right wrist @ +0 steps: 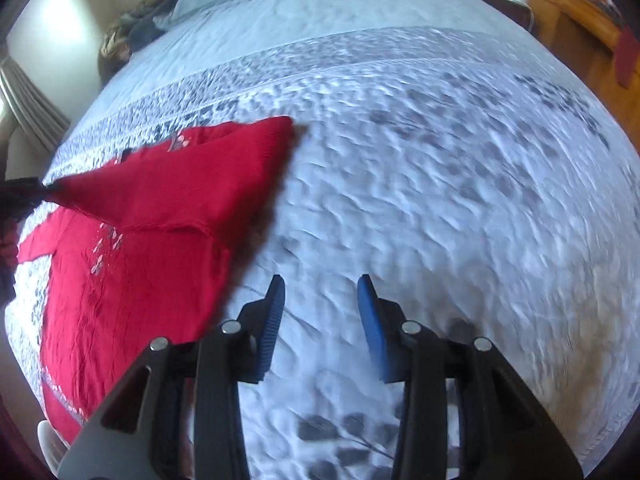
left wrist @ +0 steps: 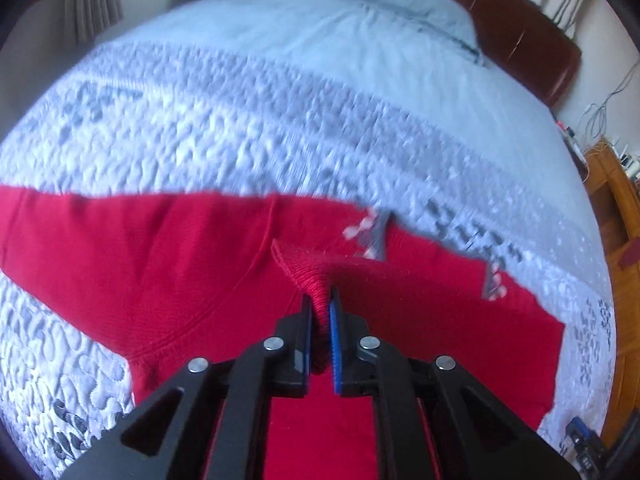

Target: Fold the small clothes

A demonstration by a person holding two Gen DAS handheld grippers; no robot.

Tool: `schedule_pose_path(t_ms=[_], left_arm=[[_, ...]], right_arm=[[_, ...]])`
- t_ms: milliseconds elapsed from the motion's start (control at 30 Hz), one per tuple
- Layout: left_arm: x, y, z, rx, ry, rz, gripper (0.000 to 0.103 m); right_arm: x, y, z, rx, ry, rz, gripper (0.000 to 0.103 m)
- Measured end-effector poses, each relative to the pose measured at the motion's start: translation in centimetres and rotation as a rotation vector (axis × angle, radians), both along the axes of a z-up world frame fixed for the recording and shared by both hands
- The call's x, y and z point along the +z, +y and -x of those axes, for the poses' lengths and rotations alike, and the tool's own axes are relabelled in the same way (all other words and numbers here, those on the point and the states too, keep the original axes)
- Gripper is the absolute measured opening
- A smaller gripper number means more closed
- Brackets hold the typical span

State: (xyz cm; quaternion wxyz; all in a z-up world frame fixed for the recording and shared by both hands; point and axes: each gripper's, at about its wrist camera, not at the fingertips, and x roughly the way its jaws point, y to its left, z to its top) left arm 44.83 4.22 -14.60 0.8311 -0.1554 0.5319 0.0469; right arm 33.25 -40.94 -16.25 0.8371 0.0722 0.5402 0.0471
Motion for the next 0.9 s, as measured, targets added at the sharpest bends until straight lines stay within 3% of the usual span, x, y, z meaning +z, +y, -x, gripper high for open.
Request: schedule_pose_path(t_ms=[33, 100, 200, 300, 367, 400, 467, 500, 600, 667, 733, 867, 900], left_arm=[[-0.9, 0.6, 0.2, 0.021, 0.025, 0.009, 0.012], [-1.2, 1.4, 1.1, 0.067, 0.027, -0.005, 0.015], [0.3, 2.4, 2.6, 0.088, -0.041, -0.011, 0.019], [1.6, 1.6, 2.9, 0.024, -0.079, 0.053, 0.031], [1.3, 0.1, 2.2, -0.046, -0.063, 0.088, 0.033], [0.8, -0.6, 2.0, -0.072, -0.049, 0.107, 0.033], [-0.8, -1.7, 1.1, -0.097, -0.015, 0.112, 0.033], [-1.7, -1.9, 0.7, -0.095, 0.003, 0.109, 0.033], [-4.4, -2.1, -0.3, -0.073, 0.060, 0.092, 0.033], [-6.3, -2.0, -0.6, -0.065, 0.108, 0.079, 0.031], [-7.0, -1.7, -0.2, -0.070, 0.090, 0.092, 0.031], [-6.0, -1.3, 0.7, -0.089, 0.085, 0.107, 0.029], [-5.3, -0.9, 1.2, -0.095, 0.086, 0.116, 0.034]], right_arm=[[0.0, 0.5, -0.7, 0.010, 0.014, -0.016, 0.062], [-0.2, 1.7, -2.2, 0.036, 0.057, -0.052, 0.061], [-1.0, 2.8, -4.2, 0.042, 0.128, -0.134, 0.063], [-2.5, 2.6, -5.8, -0.016, 0.203, -0.219, 0.064], [-3.2, 2.6, -6.3, -0.049, 0.235, -0.262, 0.064], [-3.6, 2.5, -6.5, -0.058, 0.249, -0.285, 0.061], [-4.5, 2.4, -7.0, -0.079, 0.279, -0.325, 0.046], [-4.7, 2.4, -7.2, -0.077, 0.287, -0.332, 0.028], [-5.0, 2.8, -7.3, -0.055, 0.297, -0.286, 0.015], [-5.2, 2.6, -7.1, -0.052, 0.301, -0.260, 0.012], [-6.0, 2.0, -7.0, -0.068, 0.314, -0.268, 0.010], [-5.3, 2.9, -7.2, -0.036, 0.301, -0.192, 0.014], [-4.5, 3.2, -6.9, -0.038, 0.277, -0.156, 0.023]])
